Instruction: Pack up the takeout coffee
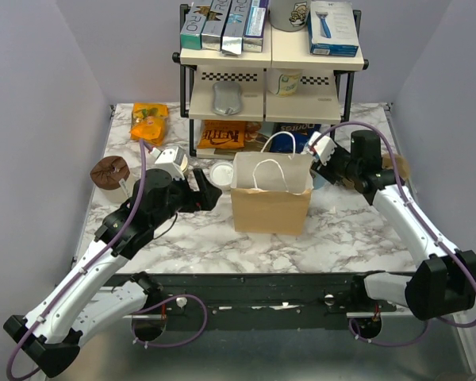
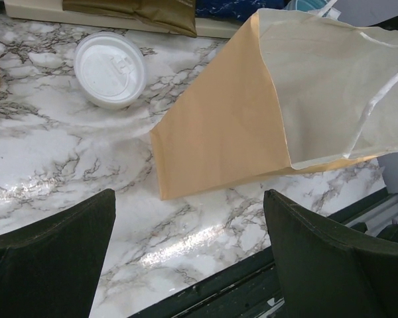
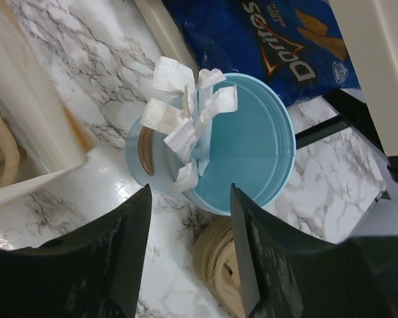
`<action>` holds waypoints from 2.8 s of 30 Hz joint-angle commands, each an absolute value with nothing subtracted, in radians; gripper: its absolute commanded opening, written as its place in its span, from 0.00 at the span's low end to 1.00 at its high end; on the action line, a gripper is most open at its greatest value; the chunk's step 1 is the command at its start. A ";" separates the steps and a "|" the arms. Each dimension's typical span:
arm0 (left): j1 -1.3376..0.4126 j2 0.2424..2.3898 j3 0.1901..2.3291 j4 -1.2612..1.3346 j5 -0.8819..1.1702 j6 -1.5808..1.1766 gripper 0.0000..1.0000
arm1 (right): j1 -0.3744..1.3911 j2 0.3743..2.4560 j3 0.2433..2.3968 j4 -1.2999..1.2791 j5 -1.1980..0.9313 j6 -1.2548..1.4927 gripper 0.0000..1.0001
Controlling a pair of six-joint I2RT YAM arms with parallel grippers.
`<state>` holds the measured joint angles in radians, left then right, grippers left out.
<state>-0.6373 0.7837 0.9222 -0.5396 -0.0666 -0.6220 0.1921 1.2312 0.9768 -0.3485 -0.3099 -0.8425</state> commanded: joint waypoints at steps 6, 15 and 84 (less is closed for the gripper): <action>-0.640 0.775 0.945 -0.581 -0.117 -0.644 0.99 | 0.176 1.262 1.026 -0.365 -0.399 -0.919 0.50; -0.640 0.770 0.937 -0.578 -0.121 -0.655 0.99 | 0.173 1.275 1.049 -0.386 -0.420 -0.922 0.32; -0.638 0.767 0.917 -0.517 -0.037 -0.609 0.99 | 0.172 0.742 1.511 -0.842 -0.669 -0.170 0.01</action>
<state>-0.6373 0.7639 0.9119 -0.5385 -0.0662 -0.6350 0.1749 0.7376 1.5570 -0.7231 -0.5999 -0.2081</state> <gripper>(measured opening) 0.989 0.013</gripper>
